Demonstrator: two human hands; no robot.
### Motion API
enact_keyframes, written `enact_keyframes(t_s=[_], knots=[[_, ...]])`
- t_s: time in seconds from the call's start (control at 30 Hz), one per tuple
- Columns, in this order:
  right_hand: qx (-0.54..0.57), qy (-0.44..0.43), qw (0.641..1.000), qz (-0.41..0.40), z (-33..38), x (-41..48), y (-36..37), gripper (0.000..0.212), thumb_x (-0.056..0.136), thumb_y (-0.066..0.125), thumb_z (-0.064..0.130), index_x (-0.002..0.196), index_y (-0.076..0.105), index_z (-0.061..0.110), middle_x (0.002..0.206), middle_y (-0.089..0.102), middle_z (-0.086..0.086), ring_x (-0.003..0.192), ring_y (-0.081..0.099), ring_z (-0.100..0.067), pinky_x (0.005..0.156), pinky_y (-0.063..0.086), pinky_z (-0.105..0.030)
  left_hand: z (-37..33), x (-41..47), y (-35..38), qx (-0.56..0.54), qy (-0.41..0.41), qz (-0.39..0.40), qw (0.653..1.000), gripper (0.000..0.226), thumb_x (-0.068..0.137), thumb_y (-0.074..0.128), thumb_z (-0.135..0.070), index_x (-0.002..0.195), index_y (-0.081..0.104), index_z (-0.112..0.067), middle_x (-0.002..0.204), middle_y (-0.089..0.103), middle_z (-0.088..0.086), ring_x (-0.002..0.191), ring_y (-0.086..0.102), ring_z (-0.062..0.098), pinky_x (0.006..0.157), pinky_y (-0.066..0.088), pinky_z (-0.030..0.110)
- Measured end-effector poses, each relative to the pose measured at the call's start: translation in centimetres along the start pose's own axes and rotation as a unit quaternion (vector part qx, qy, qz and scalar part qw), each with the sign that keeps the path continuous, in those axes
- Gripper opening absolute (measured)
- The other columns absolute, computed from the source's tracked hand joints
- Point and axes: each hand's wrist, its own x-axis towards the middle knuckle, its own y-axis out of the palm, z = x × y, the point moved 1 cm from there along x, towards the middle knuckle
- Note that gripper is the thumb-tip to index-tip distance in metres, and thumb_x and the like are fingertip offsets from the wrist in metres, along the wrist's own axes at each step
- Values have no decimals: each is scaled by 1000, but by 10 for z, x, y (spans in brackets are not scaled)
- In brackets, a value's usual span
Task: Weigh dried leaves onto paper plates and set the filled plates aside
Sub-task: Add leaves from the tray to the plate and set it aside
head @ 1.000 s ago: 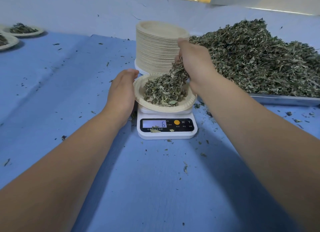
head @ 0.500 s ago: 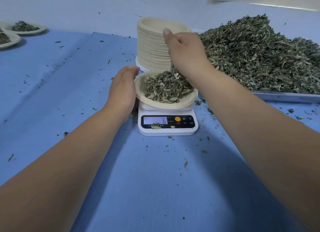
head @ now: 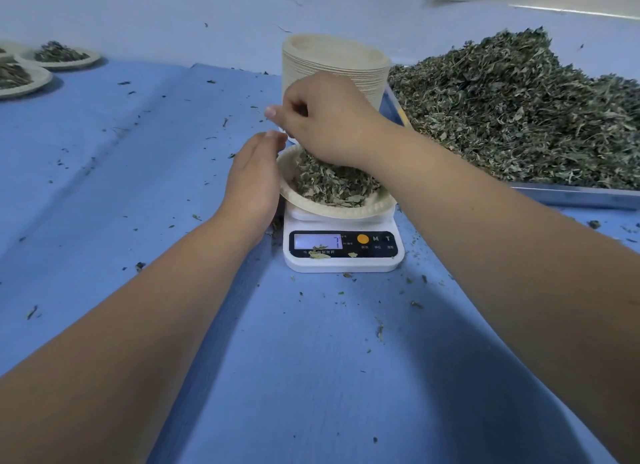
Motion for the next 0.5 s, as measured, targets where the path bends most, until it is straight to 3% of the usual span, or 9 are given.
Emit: enact_keyframes(t_s=[0.1,0.23,0.37,0.43,0.5], knots=[[-46,-17,999,23,-4,-3,1,28,97,58,40,76,58,21,64,48,11,66,47,-11,63,32,-29,4,2,1,22,17,-11,1000,42,99,38,-52,108,69,-26,114,70,4,97,62,18,79,45,41],[15,20,999,23,-11,-6,-7,26,97,56,33,79,65,17,64,53,10,61,46,-1,58,33,-23,5,5,0,18,70,1,997,29,103,43,-34,111,71,-31,115,69,-13,111,61,4,92,46,29],[47,24,998,-17,-13,-27,-22,17,96,56,29,100,70,21,81,61,19,77,54,6,68,37,-6,5,4,-1,7,80,9,997,27,104,49,-30,110,73,-39,114,66,-27,105,55,-20,86,40,11],[47,8,998,-30,-12,-43,-25,19,97,55,28,106,72,24,93,67,17,90,58,0,80,42,-15,6,3,0,-1,79,12,997,26,103,51,-29,111,75,-38,99,70,-31,93,57,-25,78,42,6],[19,-3,1000,-16,-12,-58,-22,22,99,54,30,110,72,25,99,71,10,86,58,-5,84,45,-28,6,2,0,-6,77,18,997,26,103,53,-27,113,76,-35,83,71,-34,80,60,-24,72,43,2]])
